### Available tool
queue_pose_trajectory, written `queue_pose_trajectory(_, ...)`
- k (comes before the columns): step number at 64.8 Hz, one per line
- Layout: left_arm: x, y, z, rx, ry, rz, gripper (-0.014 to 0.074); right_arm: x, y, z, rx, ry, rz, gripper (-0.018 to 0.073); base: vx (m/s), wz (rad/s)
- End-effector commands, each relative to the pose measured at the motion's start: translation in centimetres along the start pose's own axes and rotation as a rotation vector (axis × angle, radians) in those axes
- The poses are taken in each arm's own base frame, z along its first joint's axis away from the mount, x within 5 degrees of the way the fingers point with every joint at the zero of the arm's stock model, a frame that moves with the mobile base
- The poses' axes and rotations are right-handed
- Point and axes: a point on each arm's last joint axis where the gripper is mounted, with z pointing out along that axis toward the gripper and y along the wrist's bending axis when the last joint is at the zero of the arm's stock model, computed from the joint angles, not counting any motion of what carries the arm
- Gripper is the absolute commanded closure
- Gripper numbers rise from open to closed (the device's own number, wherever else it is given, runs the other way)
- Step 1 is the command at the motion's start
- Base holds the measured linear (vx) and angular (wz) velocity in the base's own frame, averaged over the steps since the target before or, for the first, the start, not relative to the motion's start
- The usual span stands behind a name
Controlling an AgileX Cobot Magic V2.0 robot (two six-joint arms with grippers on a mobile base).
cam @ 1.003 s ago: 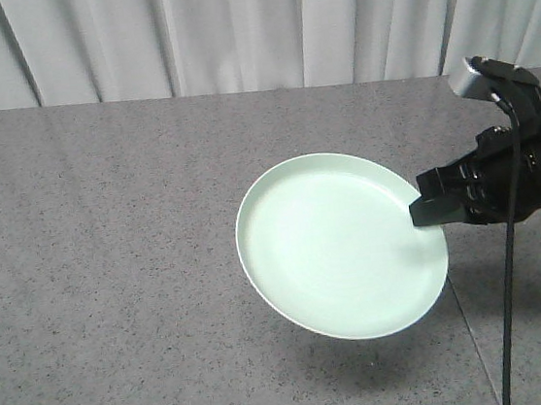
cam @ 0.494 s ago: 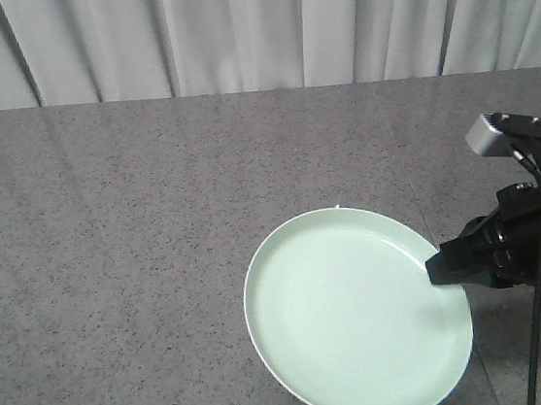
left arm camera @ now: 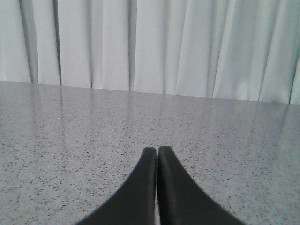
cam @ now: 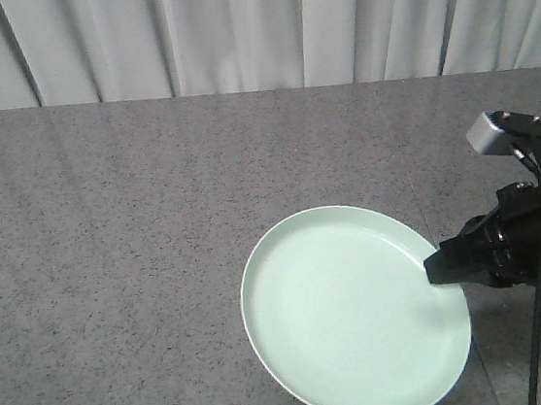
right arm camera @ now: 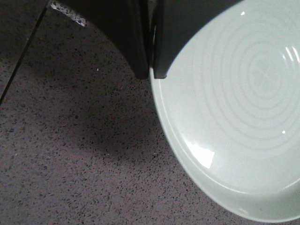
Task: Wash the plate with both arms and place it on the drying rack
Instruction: 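Hold the plate raised in the right gripper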
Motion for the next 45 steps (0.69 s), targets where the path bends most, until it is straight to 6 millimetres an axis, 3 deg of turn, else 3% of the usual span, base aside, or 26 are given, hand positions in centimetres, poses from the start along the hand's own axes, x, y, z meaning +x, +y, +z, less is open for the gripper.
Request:
queue_pose_trajectory(1, -1.61, -0.11, -0.28, 0.009, -0.111, -0.011, 0.0603, -0.79, 0.86, -1.03, -0.025, -0.074, -0.011, 0.0568, 0.00, 0.00)
queue_pose_trajectory(45, -1.61, -0.11, -0.28, 0.009, -0.111, -0.011, 0.0603, -0.79, 0.86, -1.03, -0.025, -0.074, -0.011, 0.0568, 0.00, 0.01)
